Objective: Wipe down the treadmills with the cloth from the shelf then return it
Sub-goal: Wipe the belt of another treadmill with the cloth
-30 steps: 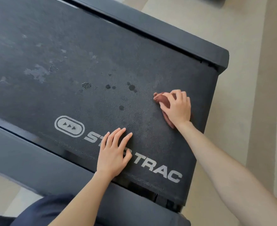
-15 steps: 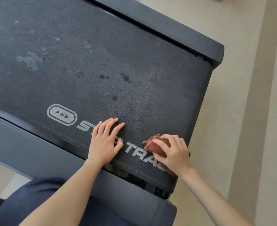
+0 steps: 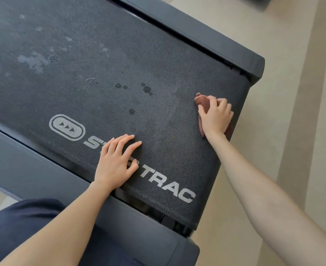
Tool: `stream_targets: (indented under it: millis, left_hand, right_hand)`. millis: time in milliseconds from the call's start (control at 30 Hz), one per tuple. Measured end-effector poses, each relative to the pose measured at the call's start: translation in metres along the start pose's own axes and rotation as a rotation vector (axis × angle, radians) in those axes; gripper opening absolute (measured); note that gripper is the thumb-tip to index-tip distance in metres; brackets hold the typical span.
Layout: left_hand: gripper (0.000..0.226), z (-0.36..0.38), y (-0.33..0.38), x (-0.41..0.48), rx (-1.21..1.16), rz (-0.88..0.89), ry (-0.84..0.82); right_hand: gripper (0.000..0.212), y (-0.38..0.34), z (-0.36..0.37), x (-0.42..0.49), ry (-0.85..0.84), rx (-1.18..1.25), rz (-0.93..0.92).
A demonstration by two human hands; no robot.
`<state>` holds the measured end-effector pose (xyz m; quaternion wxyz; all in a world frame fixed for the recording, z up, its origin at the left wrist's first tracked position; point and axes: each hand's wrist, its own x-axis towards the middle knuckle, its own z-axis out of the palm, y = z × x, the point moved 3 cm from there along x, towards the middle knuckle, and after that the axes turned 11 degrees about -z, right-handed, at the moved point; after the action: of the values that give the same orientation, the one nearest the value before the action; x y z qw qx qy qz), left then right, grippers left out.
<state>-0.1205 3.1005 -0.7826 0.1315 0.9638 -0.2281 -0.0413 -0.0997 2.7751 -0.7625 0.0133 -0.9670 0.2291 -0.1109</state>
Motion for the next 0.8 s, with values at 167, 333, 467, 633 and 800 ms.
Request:
stream_targets:
  millis: [167, 333, 467, 633, 800]
  left_hand:
    - [0.05, -0.009, 0.004, 0.0, -0.017, -0.026, -0.063]
    - [0.051, -0.031, -0.022, 0.001, -0.023, 0.067, -0.201]
    - [0.058, -0.058, -0.081, 0.011, 0.099, -0.048, -0.152]
    - [0.058, -0.047, -0.104, 0.008, 0.089, -0.048, -0.158]
    - [0.055, -0.04, -0.109, 0.008, 0.041, -0.05, -0.103]
  right_hand:
    - [0.035, -0.053, -0.02, -0.085, 0.018, 0.127, -0.194]
    - [0.04, -0.103, -0.026, -0.204, -0.072, 0.194, -0.358]
    - [0.037, -0.113, -0.027, -0.198, -0.049, 0.271, -0.714]
    - [0.036, -0.117, -0.008, -0.079, -0.039, 0.223, -0.672]
    - [0.036, -0.152, 0.0, -0.031, -0.033, 0.108, -0.041]
